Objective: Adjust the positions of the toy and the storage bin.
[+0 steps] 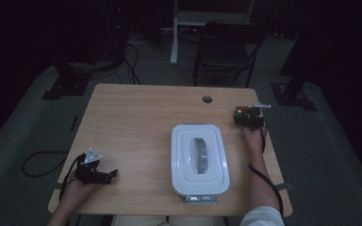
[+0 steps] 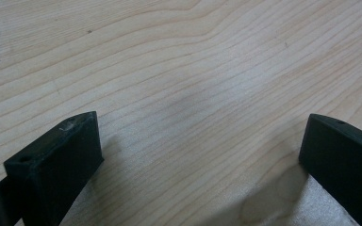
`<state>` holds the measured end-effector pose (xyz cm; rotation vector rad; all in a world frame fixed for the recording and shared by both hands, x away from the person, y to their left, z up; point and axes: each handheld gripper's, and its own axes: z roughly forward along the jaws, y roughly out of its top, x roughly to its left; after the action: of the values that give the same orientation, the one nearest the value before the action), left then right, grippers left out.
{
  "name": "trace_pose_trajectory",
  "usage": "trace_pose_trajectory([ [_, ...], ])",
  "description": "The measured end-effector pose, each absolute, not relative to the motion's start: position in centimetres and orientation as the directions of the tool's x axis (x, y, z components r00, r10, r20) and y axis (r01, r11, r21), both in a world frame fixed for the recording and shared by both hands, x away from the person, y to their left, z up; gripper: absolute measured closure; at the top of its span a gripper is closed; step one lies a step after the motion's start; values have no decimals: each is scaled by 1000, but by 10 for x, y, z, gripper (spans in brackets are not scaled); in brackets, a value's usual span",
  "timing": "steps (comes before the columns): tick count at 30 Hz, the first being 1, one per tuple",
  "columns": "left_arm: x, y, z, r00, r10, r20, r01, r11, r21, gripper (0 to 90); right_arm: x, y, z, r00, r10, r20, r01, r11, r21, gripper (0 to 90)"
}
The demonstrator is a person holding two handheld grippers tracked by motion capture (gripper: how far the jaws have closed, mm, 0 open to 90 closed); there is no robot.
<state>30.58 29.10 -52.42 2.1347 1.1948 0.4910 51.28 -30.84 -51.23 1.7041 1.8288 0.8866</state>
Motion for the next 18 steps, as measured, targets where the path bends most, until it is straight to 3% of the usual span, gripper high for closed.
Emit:
trace_pose_trajectory([
  [5, 306, 291, -524, 519, 855, 13, 617, -385, 686, 6, 512, -307, -515, -109, 993, 49, 670, 37, 741, 323],
  [18, 306, 291, -524, 520, 854, 14, 617, -387, 686, 6, 507, -305, -516, -121, 992, 34, 684, 59, 727, 338],
])
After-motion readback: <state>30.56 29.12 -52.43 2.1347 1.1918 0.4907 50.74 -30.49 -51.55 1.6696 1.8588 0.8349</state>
